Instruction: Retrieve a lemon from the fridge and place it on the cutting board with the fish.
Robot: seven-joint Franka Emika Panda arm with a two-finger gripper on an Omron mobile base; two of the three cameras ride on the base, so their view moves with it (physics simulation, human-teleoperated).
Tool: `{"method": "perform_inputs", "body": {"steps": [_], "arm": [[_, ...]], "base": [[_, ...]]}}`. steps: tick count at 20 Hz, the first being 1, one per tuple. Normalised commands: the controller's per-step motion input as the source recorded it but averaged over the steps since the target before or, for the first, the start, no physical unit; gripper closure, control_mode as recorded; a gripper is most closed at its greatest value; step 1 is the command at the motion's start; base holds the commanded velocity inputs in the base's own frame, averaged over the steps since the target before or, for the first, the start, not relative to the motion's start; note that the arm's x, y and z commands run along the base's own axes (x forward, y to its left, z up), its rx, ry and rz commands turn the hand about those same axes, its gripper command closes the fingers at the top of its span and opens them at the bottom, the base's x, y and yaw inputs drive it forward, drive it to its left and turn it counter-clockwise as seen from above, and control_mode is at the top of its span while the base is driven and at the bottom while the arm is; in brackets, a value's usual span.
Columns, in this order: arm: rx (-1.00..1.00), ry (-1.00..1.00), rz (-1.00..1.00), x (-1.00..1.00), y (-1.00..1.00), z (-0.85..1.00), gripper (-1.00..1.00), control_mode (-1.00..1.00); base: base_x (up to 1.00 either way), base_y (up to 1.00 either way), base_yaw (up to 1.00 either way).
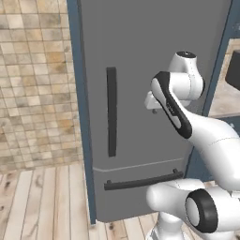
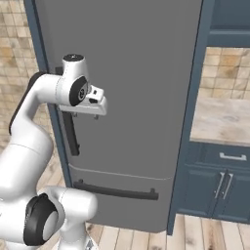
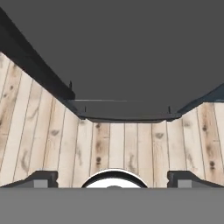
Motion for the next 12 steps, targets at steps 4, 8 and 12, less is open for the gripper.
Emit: {"method": "perform_inputs", "body": {"steps": [4,8,12], "arm": [[0.0,0.0,0.0,0.0,0.0,0.0,-1.0,1.0],[0.0,0.0,0.0,0.0,0.0,0.0,-1.0,1.0],[0.0,0.0,0.0,0.0,0.0,0.0,-1.0,1.0]], "base": [[0.03,0.66,-0.03],[0.0,0.36,-0.06],[0.0,0.14,-0.02]]}}
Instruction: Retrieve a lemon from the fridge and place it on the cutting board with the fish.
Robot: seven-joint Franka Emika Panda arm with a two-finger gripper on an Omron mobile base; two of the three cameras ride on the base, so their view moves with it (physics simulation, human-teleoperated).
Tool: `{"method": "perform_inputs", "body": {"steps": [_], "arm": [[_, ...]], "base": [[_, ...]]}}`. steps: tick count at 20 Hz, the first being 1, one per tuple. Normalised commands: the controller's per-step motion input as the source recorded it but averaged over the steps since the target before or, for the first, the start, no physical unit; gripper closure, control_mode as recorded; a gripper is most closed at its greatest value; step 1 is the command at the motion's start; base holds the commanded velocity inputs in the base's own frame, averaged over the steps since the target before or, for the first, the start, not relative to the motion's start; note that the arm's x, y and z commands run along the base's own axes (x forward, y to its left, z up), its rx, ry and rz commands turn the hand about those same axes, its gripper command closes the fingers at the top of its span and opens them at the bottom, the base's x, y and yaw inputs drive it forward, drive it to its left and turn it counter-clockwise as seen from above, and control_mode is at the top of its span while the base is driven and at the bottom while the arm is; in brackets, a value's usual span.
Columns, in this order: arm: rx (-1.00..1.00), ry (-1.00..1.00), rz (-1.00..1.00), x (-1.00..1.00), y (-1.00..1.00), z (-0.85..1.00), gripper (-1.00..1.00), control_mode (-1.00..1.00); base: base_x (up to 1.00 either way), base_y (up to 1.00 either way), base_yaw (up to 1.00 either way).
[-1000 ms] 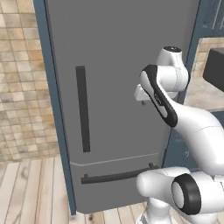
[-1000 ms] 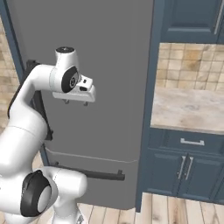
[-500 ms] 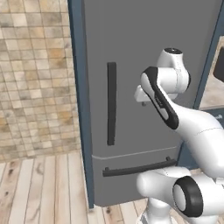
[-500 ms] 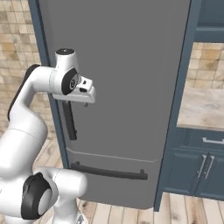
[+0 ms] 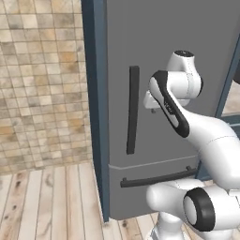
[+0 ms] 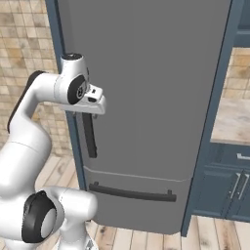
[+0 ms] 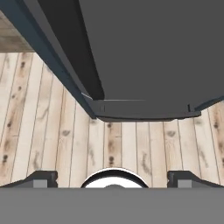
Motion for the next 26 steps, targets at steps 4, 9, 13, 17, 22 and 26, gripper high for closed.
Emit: {"method": "perform_inputs", "body": {"steps": [4,9,13,17,22,26], "arm": [[0.0,0.0,0.0,0.0,0.0,0.0,-1.0,1.0],[0.0,0.0,0.0,0.0,0.0,0.0,-1.0,1.0],[0.0,0.0,0.0,0.0,0.0,0.0,-1.0,1.0],[0.0,0.0,0.0,0.0,0.0,0.0,-1.0,1.0],[0.0,0.0,0.0,0.0,0.0,0.0,-1.0,1.0],[0.0,0.0,0.0,0.0,0.0,0.0,-1.0,1.0]], "base": [[-0.22,0.13,0.0],[-0.17,0.5,0.0],[-0.16,0.27,-0.01],[-0.24,0.08,-0.13],[-0.11,0.36,-0.21],[0.0,0.63,-0.16]]}}
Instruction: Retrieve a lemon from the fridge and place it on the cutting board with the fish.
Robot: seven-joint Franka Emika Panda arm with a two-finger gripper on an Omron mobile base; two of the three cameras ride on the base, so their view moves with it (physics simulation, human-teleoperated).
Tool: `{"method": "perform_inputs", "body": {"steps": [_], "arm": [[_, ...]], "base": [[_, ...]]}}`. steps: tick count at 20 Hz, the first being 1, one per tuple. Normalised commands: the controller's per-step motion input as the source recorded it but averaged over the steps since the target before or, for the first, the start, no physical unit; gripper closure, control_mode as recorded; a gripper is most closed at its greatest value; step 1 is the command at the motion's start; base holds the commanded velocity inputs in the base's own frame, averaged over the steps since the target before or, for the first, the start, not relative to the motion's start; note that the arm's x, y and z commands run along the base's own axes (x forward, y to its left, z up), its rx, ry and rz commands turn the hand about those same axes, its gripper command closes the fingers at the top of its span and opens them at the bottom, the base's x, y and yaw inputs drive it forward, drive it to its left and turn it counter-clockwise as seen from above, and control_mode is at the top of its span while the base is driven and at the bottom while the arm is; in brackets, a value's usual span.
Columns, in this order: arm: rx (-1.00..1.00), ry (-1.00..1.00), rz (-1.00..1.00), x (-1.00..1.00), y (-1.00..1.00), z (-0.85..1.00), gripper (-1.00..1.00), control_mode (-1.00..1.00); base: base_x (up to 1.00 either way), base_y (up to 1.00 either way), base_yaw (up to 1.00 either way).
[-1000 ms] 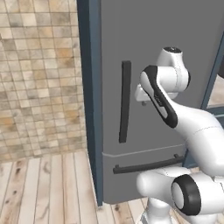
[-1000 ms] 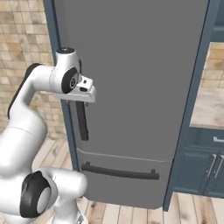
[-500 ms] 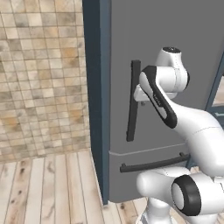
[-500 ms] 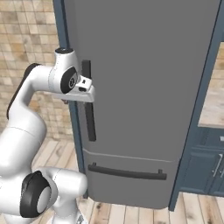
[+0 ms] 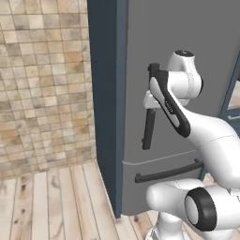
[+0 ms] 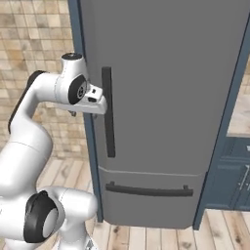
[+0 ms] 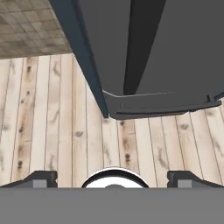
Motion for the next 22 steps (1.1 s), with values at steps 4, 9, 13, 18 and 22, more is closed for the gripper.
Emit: {"method": "perform_inputs", "body": {"steps": [4,9,13,18,22], "arm": [[0.0,0.0,0.0,0.0,0.0,0.0,-1.0,1.0],[0.0,0.0,0.0,0.0,0.0,0.0,-1.0,1.0],[0.0,0.0,0.0,0.0,0.0,0.0,-1.0,1.0],[0.0,-0.02,-0.04,0.0,0.08,-0.08,-1.0,-1.0],[0.01,-0.12,0.0,0.09,0.31,-0.22,-1.0,-1.0]], "base": [[-0.07,0.09,-0.21],[-0.13,0.02,-0.27],[-0.24,0.05,-0.31],[0.0,0.07,-0.07],[0.0,0.0,0.0]]}}
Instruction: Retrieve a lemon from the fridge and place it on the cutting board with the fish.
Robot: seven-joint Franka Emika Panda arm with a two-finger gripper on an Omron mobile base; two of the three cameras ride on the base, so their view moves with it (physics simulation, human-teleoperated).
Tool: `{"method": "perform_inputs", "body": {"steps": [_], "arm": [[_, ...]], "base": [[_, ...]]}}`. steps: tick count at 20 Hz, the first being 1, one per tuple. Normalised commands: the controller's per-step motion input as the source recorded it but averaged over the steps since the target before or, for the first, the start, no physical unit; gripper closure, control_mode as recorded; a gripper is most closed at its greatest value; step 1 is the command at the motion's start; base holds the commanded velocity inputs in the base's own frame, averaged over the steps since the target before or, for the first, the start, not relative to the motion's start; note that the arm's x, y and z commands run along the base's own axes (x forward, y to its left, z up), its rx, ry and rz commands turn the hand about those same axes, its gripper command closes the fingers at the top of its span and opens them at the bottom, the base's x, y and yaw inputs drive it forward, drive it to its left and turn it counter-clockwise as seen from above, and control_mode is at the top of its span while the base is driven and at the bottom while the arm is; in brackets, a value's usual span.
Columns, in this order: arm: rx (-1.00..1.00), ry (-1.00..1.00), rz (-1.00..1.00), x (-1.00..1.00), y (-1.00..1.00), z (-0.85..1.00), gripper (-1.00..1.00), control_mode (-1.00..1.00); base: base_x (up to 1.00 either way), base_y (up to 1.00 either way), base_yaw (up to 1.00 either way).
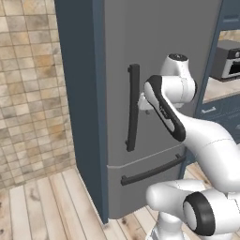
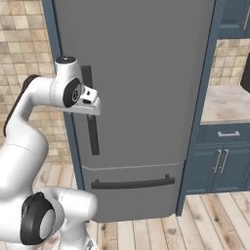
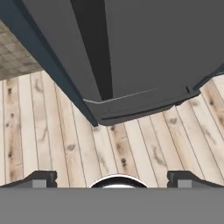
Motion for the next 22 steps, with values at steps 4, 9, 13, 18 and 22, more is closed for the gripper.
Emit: {"method": "perform_inputs", "body": {"steps": [4,9,13,18,22], "arm": [[0.07,-0.12,0.11,0.39,0.05,-0.21,-1.0,-1.0],[0.11,-0.25,0.21,0.47,-0.03,-0.2,-1.0,-1.0],[0.04,-0.15,0.17,0.61,-0.01,-0.05,-1.0,-1.0],[-0.08,-0.1,0.0,0.5,0.0,0.0,-1.0,-1.0],[-0.22,-0.02,-0.09,0.53,0.02,0.0,-1.0,-1.0]], "base": [[0.0,0.0,0.0],[0.0,0.0,0.0],[0.0,0.0,0.0],[0.0,0.0,0.0],[0.0,0.0,0.0]]}}
